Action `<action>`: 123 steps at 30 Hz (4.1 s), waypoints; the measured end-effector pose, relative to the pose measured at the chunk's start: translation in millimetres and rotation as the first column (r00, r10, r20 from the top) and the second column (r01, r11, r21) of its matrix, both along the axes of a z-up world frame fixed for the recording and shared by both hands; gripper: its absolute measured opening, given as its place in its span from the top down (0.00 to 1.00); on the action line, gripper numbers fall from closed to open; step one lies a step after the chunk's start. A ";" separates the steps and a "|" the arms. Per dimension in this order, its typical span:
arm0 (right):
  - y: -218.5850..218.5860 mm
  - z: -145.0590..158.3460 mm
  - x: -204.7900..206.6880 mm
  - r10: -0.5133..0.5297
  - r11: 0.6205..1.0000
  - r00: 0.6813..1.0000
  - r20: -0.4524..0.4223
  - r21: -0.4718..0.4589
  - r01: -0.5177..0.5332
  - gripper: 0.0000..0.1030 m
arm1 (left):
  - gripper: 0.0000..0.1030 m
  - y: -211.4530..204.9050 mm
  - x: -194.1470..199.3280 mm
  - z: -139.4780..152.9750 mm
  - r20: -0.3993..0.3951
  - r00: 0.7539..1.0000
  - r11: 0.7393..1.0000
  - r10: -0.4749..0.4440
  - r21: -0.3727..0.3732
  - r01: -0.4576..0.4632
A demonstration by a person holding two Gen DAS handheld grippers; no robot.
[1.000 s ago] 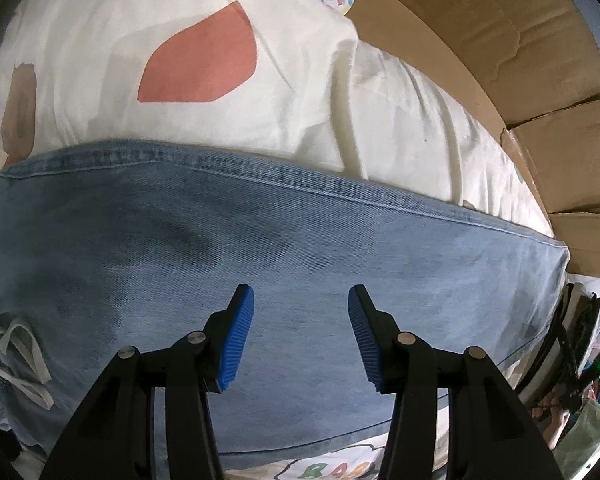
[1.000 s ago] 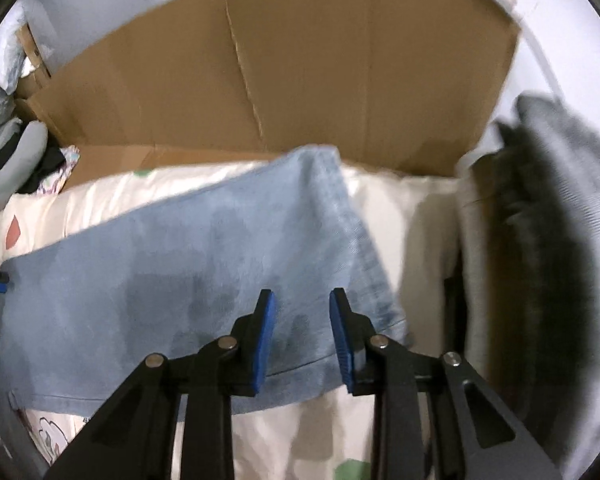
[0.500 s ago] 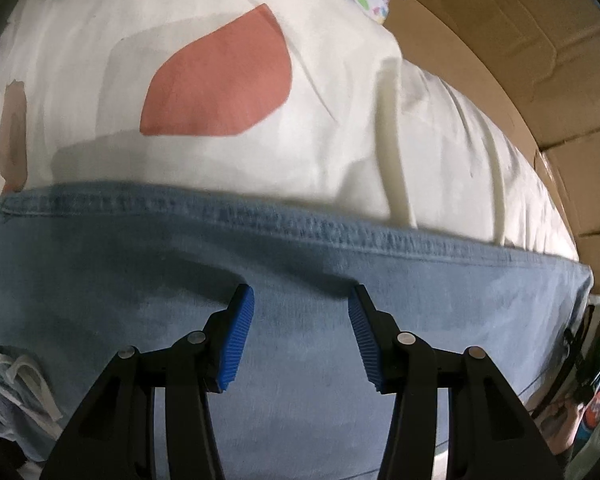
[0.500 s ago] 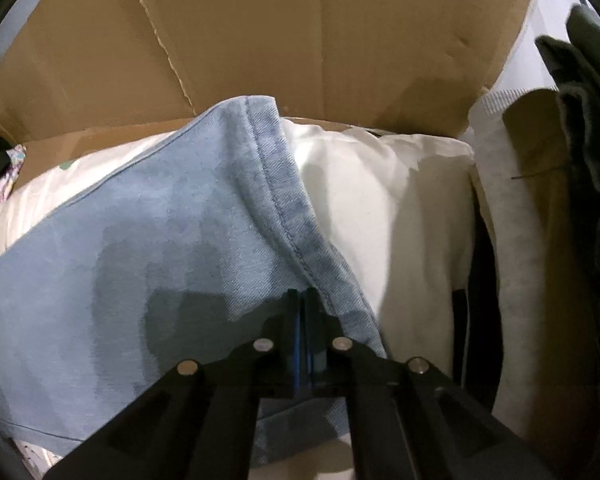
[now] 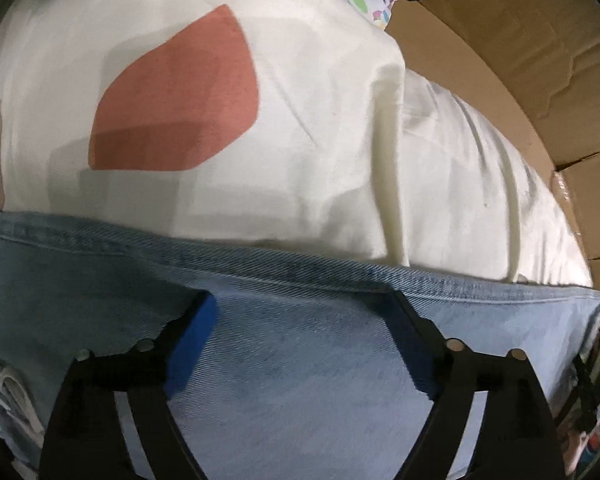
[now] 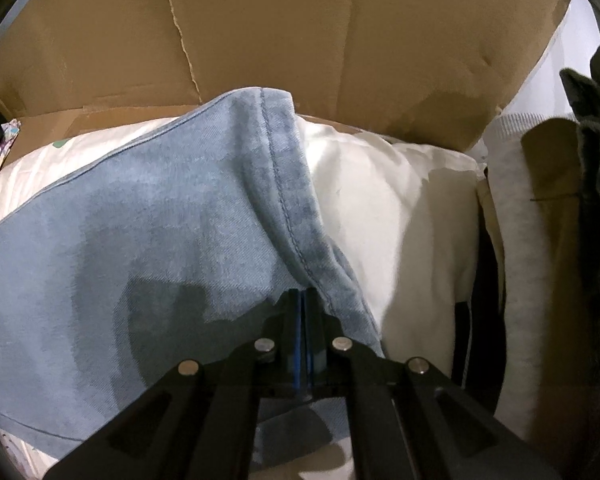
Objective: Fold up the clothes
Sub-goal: 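Grasp the folded leg edge with the right gripper, then open the right gripper and raise both grippers above the denim pants, then move the right gripper to the folded leg cuff and grasp it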
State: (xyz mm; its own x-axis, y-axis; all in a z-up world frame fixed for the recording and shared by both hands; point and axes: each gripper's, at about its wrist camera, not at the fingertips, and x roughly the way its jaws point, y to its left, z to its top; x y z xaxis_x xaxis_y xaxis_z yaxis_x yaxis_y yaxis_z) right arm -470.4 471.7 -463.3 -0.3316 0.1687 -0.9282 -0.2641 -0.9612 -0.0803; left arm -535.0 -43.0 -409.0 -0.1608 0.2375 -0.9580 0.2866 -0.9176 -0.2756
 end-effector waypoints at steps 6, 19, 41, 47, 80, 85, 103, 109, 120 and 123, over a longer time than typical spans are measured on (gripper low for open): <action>1.2 8.2 6.6 -0.026 0.999 1.000 -0.012 -0.029 0.025 1.00 | 0.17 -5.4 20.4 14.3 -0.028 0.999 1.000 0.023 0.014 -0.023; -65.6 93.4 22.8 0.221 0.971 0.968 -0.121 -0.067 -0.230 0.95 | 0.17 -57.6 139.2 82.0 -0.035 0.998 0.998 0.054 0.034 -0.052; -64.7 389.6 103.7 0.341 0.908 0.924 -0.174 -0.195 -0.372 0.66 | 0.17 -169.2 358.4 354.1 -0.113 0.975 0.980 0.190 0.075 -0.182; -44.3 473.7 129.3 0.337 0.908 0.927 -0.166 -0.203 -0.367 0.66 | 0.17 -182.6 400.9 373.7 -0.083 0.979 0.981 0.184 0.075 -0.178; 35.7 427.0 343.6 0.282 0.901 0.954 -0.100 -0.314 -0.299 0.52 | 0.17 -172.2 577.9 291.6 -0.062 0.948 0.941 0.311 0.162 -0.298; 26.1 378.2 361.2 0.275 0.895 0.960 -0.047 -0.352 -0.273 0.52 | 0.17 -172.8 580.5 269.2 -0.090 0.942 0.932 0.324 0.203 -0.301; -11.1 208.2 383.2 0.227 0.884 0.965 0.135 -0.445 -0.146 0.52 | 0.17 -150.6 571.2 135.6 -0.031 0.944 0.932 0.329 0.171 -0.319; -25.3 156.5 379.5 0.212 0.885 0.962 0.172 -0.452 -0.114 0.52 | 0.17 -138.0 571.3 80.0 0.008 0.952 0.939 0.306 0.162 -0.303; -43.9 67.8 358.4 0.202 0.895 0.944 0.262 -0.440 -0.070 0.52 | 0.17 -128.7 567.3 -20.8 0.094 0.946 0.931 0.311 0.168 -0.323; -48.7 52.8 348.3 0.205 0.900 0.940 0.274 -0.430 -0.071 0.52 | 0.17 -129.9 561.7 -39.3 0.104 0.944 0.931 0.312 0.166 -0.326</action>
